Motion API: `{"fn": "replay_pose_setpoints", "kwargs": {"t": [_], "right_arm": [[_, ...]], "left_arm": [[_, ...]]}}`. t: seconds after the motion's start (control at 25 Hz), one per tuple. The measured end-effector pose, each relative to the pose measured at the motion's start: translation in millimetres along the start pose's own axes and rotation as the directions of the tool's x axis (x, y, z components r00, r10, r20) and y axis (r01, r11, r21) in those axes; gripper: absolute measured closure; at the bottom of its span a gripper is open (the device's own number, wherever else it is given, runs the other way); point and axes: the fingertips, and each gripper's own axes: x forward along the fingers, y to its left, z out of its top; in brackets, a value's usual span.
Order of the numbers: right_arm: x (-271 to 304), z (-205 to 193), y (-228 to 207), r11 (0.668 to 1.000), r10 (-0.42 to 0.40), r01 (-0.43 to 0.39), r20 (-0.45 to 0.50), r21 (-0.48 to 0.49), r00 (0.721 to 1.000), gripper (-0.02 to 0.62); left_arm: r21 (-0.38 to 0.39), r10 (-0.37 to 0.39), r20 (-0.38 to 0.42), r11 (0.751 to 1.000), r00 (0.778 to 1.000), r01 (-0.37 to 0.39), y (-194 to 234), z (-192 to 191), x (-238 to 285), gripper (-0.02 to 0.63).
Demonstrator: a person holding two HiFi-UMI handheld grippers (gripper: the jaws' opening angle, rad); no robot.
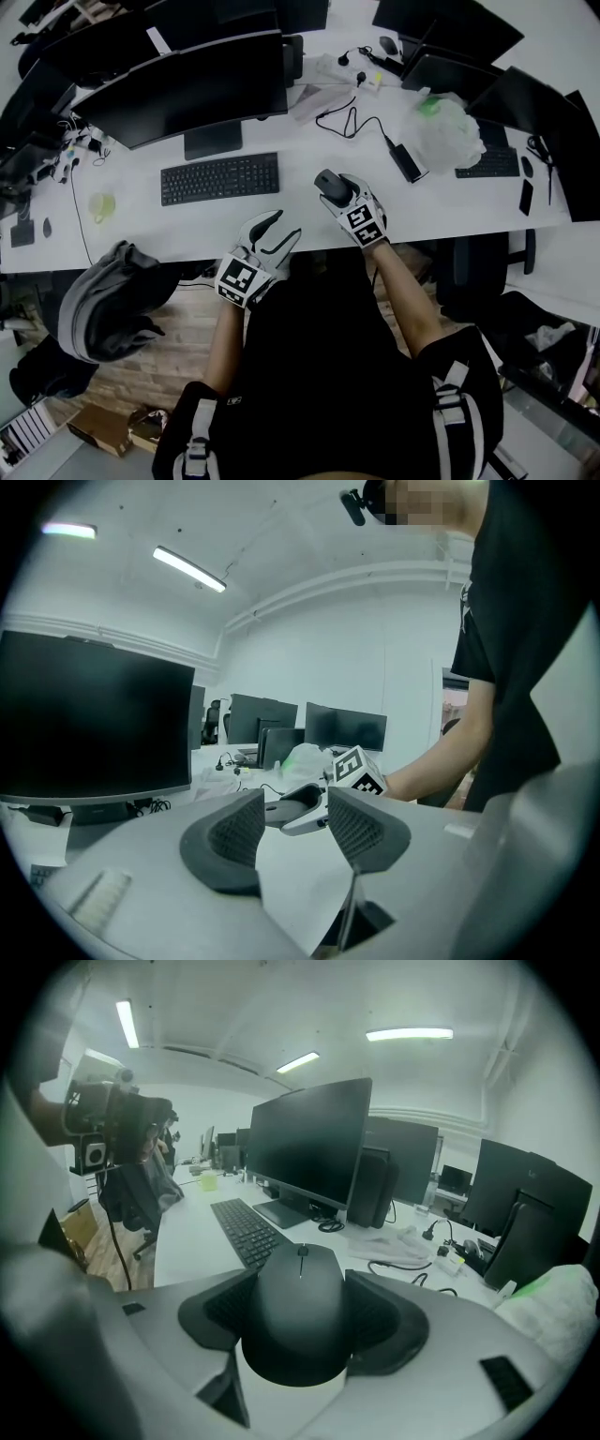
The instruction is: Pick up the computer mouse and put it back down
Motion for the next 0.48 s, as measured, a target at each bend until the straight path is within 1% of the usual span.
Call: {"fn": "replay_pose_setpoints", "kwargs": {"t": [0.28,0.48], "right_arm": [[-35.8,30.2,9.8,0.999,-0.011,0.008,0.071,0.038,0.997,0.302],[-60.1,46.7,24.1,0.999,-0.004,0.000,0.108,0.037,0.994,0.302]], "left_arm": [[0.000,0.012,0.020,1.000,1.000,-0.012,7.0,1.9,-8.7,0.408],[-0.010,-0.006,0.020,1.000,1.000,0.006,3.8,-3.5,-12.6,0.410]]}}
